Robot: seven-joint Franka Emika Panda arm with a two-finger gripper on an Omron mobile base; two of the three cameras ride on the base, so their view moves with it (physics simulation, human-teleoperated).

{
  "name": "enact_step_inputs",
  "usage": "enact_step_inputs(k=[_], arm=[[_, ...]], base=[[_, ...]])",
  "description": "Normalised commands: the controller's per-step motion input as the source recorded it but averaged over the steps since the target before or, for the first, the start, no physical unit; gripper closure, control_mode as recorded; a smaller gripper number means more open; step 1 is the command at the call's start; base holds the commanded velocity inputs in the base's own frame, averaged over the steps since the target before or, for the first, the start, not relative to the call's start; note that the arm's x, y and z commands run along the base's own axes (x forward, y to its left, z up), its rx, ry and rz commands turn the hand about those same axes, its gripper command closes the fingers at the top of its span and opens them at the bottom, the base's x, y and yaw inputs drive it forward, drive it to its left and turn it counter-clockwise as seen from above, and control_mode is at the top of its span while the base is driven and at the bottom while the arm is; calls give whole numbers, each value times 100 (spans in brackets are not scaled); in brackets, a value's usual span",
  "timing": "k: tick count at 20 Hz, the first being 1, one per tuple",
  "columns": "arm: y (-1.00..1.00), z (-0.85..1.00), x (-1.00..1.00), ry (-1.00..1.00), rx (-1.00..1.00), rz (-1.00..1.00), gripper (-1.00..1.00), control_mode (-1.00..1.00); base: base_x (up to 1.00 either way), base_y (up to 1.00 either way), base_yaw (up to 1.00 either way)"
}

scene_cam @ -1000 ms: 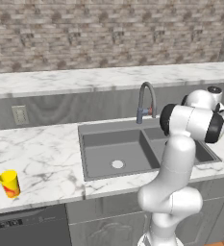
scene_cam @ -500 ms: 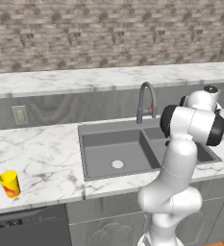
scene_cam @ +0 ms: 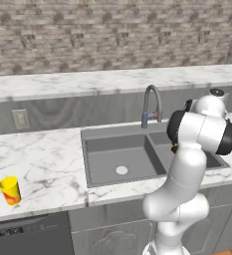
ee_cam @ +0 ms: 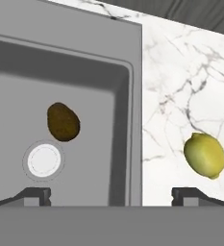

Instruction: Remove the lemon and avocado from the sink. Then move the bowl and cup from the counter to the sink for washing.

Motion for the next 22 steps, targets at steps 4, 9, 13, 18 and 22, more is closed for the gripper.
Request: enact_step_inputs(k=[4,9,13,18,22], arm=[[15,0,-6,0,10,1,-100,-100],[16,0,-2,0,9,1,-100,-100],[13,0,0,0,1,1,-100,-100],[14,-1,2,0,0,0,-100,-100],[10,-1,1,0,1,0,-100,-100]], base=[[0,0,0],[0,0,0],[0,0,0],[0,0,0],[0,0,0]])
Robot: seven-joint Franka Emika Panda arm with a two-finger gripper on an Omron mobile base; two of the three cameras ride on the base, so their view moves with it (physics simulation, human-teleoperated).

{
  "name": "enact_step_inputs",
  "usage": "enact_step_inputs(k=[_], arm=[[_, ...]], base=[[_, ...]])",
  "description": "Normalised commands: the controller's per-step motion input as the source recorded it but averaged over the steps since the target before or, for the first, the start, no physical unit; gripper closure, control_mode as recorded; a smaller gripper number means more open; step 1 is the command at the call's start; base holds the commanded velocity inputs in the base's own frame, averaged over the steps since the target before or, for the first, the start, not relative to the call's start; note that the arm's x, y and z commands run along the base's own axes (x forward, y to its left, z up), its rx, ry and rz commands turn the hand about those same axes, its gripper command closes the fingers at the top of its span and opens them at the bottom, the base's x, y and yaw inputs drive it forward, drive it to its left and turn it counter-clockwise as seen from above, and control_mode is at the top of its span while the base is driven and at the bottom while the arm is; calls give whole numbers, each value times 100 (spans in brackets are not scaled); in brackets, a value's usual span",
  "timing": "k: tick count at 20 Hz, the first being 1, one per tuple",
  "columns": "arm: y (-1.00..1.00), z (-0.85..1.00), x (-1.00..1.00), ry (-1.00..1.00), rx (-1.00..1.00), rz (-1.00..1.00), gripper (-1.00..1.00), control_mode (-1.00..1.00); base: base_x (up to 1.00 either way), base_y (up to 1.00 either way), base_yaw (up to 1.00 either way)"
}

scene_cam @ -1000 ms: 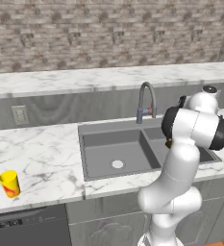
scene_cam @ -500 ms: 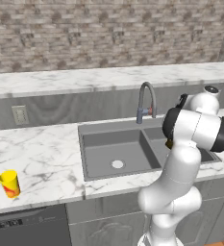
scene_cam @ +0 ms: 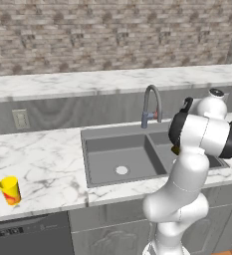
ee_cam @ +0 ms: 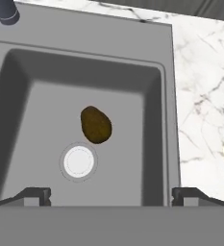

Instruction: Remove the lemon and avocado from the sink. Then move the bowl and cup from the counter to the sink for washing.

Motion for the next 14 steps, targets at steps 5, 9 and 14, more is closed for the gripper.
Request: enact_step_inputs(k=[5,9,14], arm=[[11,-2,0,0,1,1,-100,-100],[10,-4,2,0,0,2,-100,-100],[8,-5,4,-4,0,2,-100,-100]], base=[[0,0,0],[0,0,0],[0,0,0]])
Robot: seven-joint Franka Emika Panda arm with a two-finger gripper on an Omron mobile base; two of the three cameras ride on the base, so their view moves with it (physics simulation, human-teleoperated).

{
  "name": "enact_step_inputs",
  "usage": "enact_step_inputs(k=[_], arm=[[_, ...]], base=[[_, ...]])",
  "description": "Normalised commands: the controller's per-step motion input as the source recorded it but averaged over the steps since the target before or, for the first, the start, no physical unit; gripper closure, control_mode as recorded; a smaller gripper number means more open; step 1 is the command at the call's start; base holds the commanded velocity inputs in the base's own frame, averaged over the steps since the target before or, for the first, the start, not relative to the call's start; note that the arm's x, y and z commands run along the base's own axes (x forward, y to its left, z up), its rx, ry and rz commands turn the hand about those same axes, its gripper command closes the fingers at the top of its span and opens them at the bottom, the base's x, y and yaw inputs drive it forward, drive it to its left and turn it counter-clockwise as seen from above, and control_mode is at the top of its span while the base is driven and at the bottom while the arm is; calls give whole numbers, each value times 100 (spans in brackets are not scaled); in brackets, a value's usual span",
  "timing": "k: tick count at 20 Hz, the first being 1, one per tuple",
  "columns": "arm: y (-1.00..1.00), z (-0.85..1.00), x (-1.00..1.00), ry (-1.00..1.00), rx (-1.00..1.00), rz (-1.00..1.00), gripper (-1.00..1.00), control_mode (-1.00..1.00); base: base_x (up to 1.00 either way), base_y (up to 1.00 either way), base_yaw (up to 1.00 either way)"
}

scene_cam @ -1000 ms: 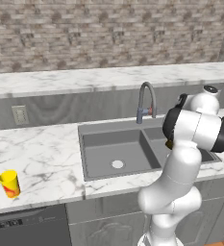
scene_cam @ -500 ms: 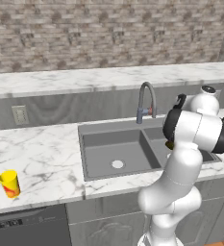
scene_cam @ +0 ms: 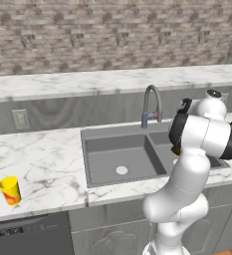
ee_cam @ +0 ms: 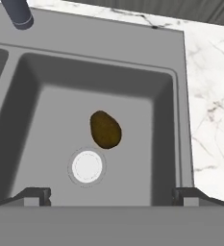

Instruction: Remove the lemon and avocado from the sink. Then move the bowl and cup from the counter to the sink for washing.

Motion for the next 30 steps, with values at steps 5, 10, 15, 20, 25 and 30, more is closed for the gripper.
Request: enact_step_inputs(k=[5,10,15,20,25,30], arm=[[11,-6,3,-3,0,2,-100,-100],[10,-8,5,-1,0,1,-100,-100],[4,-8,5,0,0,0,-100,-100],[2,-9,7,0,3,0,-100,-100],[0,-11,7,0,6,0,-100,-100],[0,-12,9,0,4,1,-100,-100]], base=[[0,0,0],[0,0,0],[0,0,0],[0,0,0],[0,0,0],[0,0,0]])
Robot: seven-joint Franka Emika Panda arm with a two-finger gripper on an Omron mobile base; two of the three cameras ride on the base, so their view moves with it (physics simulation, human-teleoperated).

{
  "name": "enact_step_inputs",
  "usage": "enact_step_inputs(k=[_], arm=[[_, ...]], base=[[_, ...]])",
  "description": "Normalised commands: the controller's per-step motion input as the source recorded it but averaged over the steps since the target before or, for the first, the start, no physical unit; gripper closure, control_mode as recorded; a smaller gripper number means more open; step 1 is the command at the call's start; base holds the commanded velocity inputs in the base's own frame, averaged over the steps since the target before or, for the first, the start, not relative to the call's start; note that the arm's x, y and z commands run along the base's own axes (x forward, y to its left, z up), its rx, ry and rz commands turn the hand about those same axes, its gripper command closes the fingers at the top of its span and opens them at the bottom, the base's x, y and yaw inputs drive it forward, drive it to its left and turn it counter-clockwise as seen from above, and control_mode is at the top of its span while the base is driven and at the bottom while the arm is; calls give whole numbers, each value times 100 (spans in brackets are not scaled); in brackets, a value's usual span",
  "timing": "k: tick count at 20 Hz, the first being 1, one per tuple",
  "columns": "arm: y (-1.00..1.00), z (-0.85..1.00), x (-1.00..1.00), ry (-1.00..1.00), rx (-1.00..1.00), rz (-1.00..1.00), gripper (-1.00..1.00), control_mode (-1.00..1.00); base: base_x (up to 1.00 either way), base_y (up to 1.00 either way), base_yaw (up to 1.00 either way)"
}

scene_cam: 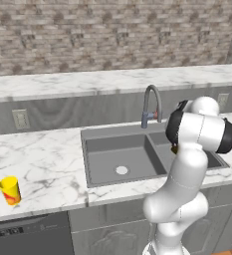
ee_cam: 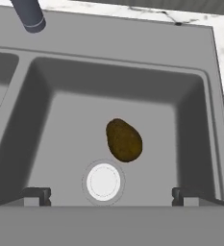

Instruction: Remove the lemon and avocado from the sink. Then move the bowl and cup from the counter to the sink for washing.

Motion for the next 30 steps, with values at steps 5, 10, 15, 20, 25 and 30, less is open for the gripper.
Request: enact_step_inputs(k=[5,10,15,20,25,30], arm=[[0,-11,8,0,0,1,-100,-100],[-1,-10,8,0,0,0,-100,-100],[0,-11,6,0,0,0,-100,-100],[-2,-10,2,0,0,0,-100,-100],[-4,-9,0,0,0,0,-100,-100],[-3,-12,1,0,0,0,-100,-100]], base=[[0,0,0],[0,0,0],[0,0,0],[0,0,0],[0,0,0],[0,0,0]])
